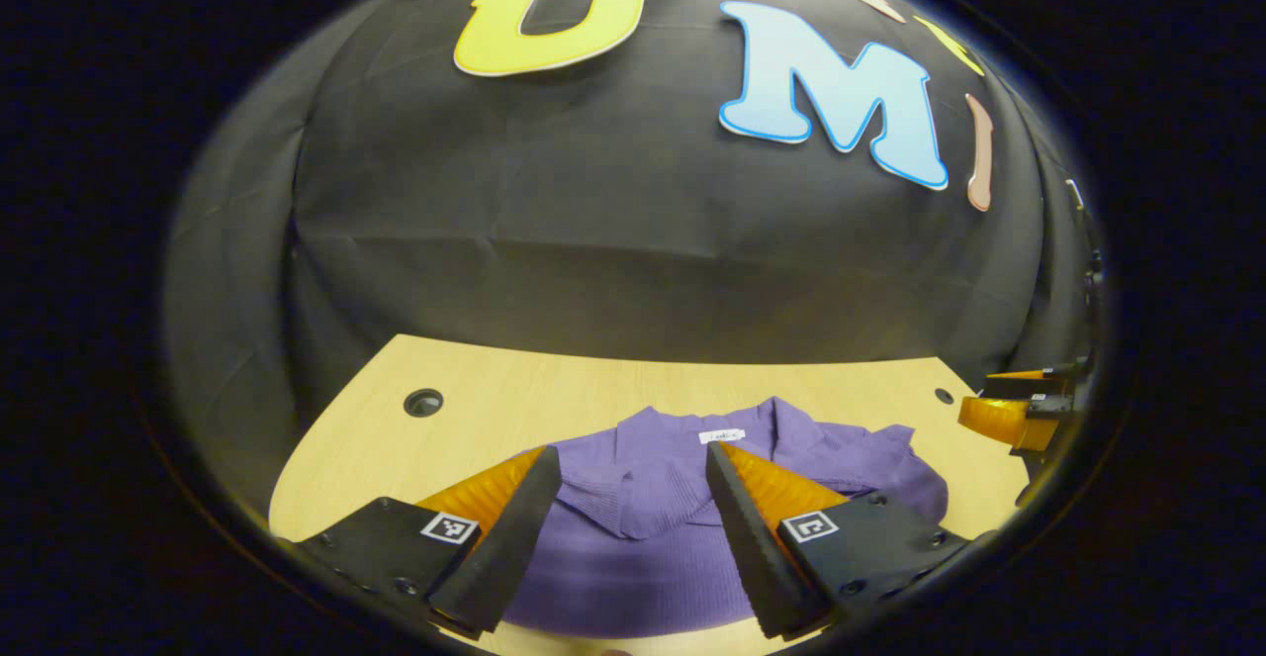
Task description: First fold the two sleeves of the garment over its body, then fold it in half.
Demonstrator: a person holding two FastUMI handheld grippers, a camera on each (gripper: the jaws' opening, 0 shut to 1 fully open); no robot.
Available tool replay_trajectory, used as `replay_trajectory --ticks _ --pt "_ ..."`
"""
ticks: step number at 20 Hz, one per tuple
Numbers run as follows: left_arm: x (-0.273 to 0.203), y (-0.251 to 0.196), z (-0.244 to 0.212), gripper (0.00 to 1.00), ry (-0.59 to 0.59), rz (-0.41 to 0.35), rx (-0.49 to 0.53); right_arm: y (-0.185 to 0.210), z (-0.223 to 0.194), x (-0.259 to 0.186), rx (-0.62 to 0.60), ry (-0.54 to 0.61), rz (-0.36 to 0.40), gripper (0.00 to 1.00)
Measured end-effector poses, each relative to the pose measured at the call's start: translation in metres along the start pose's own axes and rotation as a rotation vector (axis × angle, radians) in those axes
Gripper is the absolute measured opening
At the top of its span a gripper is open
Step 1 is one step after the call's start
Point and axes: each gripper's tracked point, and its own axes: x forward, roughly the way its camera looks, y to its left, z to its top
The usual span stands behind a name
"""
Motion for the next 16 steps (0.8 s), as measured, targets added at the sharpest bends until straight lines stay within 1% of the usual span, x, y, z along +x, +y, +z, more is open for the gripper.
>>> replay_trajectory --ticks 1,2,3,4,7,12,13,14,16 --pt "-0.009 -0.002 0.005 0.93 -0.014 -0.002 0.002 0.003 0.006 -0.011 -0.005 -0.020 -0.009 0.96" --pt "-0.019 -0.004 0.010 0.93 -0.031 -0.007 0.006 0.006 0.010 -0.019 0.001 -0.038 -0.010 0.99" --pt "-0.028 -0.006 0.016 0.95 -0.050 -0.010 0.012 0.008 0.014 -0.030 0.013 -0.057 -0.010 0.97" --pt "-0.038 -0.008 0.021 0.93 -0.071 -0.015 0.019 0.009 0.019 -0.041 0.027 -0.077 -0.013 0.97" --pt "-0.082 -0.020 0.045 0.93 -0.166 -0.038 0.031 0.010 0.039 -0.087 0.081 -0.168 -0.026 0.97" --pt "-0.139 -0.033 0.067 0.92 -0.275 -0.051 0.043 0.004 0.053 -0.142 0.093 -0.272 -0.060 0.96" --pt "-0.155 -0.037 0.072 0.95 -0.302 -0.051 0.056 0.004 0.056 -0.153 0.097 -0.291 -0.060 0.96" --pt "-0.168 -0.042 0.075 0.95 -0.328 -0.050 0.068 0.003 0.058 -0.169 0.098 -0.319 -0.063 0.96" --pt "-0.190 -0.050 0.079 0.93 -0.359 -0.052 0.076 0.000 0.059 -0.186 0.089 -0.347 -0.069 0.96"
